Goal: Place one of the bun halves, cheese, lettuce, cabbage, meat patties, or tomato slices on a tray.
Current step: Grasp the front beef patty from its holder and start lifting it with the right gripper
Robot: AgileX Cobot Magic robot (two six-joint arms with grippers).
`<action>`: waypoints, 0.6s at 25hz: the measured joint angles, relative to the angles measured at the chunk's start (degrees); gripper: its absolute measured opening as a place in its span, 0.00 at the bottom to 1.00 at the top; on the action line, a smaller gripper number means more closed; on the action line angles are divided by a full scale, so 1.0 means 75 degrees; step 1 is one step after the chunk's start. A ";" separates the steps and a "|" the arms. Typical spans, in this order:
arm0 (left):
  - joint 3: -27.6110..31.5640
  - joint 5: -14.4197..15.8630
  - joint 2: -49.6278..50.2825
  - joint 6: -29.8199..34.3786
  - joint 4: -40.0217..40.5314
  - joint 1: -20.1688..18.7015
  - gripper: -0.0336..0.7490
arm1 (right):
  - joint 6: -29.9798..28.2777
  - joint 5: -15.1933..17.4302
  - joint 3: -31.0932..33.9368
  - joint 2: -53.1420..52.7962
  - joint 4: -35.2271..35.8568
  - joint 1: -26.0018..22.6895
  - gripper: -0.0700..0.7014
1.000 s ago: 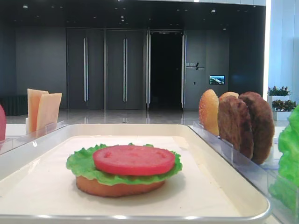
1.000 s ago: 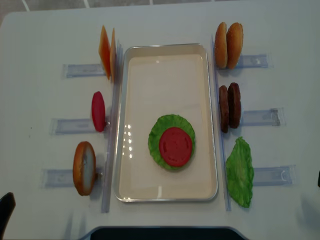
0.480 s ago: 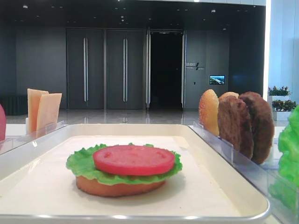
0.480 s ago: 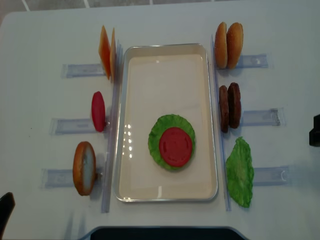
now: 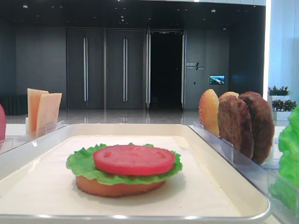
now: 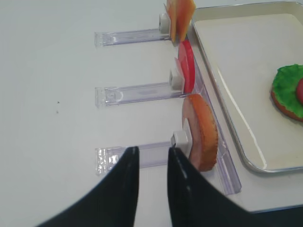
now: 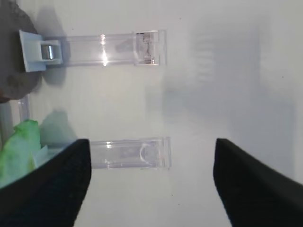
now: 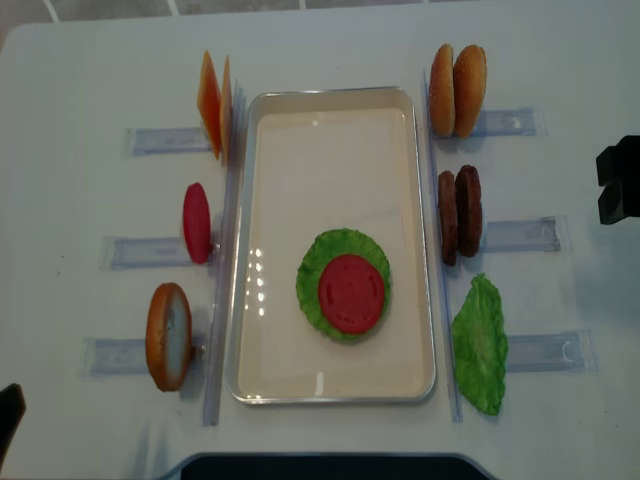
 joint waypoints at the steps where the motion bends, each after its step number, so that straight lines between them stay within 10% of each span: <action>1: 0.0000 0.0000 0.0000 0.0000 0.0000 0.0000 0.24 | 0.0098 0.0000 -0.0065 0.0118 0.0000 0.0000 0.79; 15: 0.0000 0.0000 0.0000 0.0000 0.0000 0.0000 0.13 | 0.0956 -0.0116 -0.0679 0.0890 0.0558 0.0028 0.79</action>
